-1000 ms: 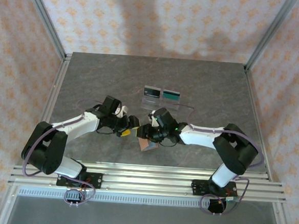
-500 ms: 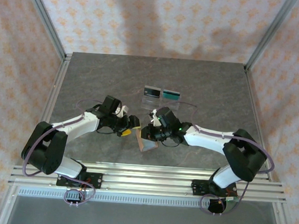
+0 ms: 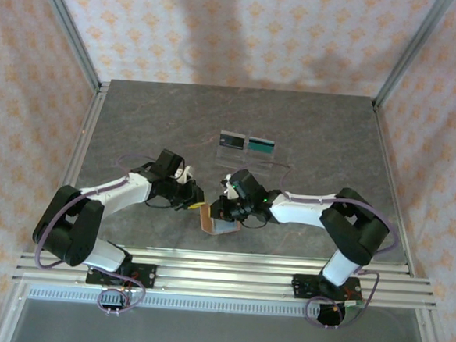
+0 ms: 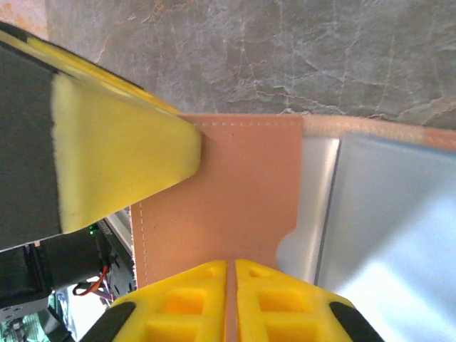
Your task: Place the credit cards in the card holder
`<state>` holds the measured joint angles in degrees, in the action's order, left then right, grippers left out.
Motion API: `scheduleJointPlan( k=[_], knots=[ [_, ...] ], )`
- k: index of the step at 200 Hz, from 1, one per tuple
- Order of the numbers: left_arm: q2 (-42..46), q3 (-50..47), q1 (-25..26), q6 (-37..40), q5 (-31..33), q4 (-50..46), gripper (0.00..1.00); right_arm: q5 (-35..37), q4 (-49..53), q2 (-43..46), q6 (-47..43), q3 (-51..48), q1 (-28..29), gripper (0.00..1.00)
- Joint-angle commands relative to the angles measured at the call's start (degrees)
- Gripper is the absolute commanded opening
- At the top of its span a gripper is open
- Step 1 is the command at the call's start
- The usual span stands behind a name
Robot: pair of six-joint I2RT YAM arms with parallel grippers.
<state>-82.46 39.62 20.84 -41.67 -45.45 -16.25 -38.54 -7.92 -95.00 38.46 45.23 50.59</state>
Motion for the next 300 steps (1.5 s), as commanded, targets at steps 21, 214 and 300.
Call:
scheduleJointPlan(
  k=[21, 214, 300],
  knots=[
    [-2.1, 0.5, -0.4, 3.8, 2.4, -4.7, 0.08, 6.2, 5.6, 3.2, -2.6, -0.2, 0.1, 0.26],
    [-14.6, 7.2, 2.7, 7.5, 5.0, 1.4, 0.27, 26.0, 28.8, 9.4, -8.3, -4.9, -0.7, 0.28],
    [-12.6, 6.4, 2.8, 6.1, 2.7, 3.8, 0.25, 28.0, 38.1, 11.2, -9.1, 2.8, 0.5, 0.49]
  ],
)
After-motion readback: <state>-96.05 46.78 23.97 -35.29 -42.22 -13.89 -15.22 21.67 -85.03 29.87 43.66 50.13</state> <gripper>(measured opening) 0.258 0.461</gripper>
